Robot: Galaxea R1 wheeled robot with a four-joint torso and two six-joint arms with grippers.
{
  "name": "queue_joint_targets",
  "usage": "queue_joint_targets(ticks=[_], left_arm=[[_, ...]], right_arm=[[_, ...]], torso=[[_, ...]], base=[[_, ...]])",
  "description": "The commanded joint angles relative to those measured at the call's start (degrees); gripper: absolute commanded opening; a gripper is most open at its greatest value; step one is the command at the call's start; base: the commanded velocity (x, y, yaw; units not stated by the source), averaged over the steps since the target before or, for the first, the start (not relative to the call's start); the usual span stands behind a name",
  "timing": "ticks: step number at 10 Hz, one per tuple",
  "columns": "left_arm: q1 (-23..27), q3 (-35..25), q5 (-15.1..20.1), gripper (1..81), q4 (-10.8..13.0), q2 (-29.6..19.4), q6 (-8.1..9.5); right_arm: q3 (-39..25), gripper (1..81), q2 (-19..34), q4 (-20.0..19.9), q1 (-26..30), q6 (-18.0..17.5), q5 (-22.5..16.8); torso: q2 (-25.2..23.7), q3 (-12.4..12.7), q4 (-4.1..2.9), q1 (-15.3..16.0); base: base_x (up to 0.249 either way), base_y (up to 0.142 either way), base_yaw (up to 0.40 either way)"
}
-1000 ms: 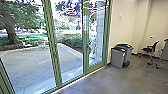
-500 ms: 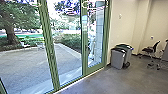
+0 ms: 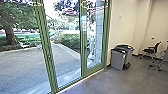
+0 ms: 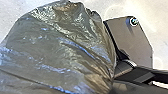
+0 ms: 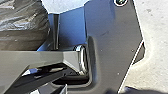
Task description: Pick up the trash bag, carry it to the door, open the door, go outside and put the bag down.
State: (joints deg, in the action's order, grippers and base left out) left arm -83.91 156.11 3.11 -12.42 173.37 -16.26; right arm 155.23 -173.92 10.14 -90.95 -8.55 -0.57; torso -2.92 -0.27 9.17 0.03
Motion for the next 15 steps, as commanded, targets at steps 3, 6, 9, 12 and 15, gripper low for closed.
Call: queue_joint_targets(ticks=[3, 6, 9, 12, 15], left_arm=[[3.7, 0.0, 3.1, 1.0, 0.5, 0.0, -0.17], [3.7, 0.0, 3.1, 1.0, 0.5, 0.0, -0.26], [3.6, 0.0, 3.1, 1.0, 0.5, 0.0, -0.26], [3.7, 0.0, 3.1, 1.0, 0.5, 0.0, -0.26], [3.7, 0.0, 3.1, 1.0, 0.4, 0.0, -0.61]], right_arm=[[-0.3, 81.1, -0.3, 0.4, 2.7, 0.2, -2.9], [-0.3, 81.1, -0.3, 0.4, 2.6, 0.2, -2.9], [-0.2, 81.1, -0.3, 0.3, 2.5, 0.2, -2.9], [-0.3, 81.1, -0.3, 0.3, 2.5, 0.2, -2.9], [-0.3, 81.1, -0.3, 0.4, 2.5, 0.2, -2.9]], torso=[[0.0, 0.0, 0.00, 0.0], [0.0, 0.0, 0.00, 0.0], [0.0, 0.0, 0.00, 0.0], [0.0, 0.0, 0.00, 0.0], [0.0, 0.0, 0.00, 0.0]], base=[[0.118, 0.000, 0.000], [0.116, -0.025, 0.000], [0.116, -0.100, 0.000], [0.116, -0.109, 0.000], [0.116, -0.118, 0.000]])
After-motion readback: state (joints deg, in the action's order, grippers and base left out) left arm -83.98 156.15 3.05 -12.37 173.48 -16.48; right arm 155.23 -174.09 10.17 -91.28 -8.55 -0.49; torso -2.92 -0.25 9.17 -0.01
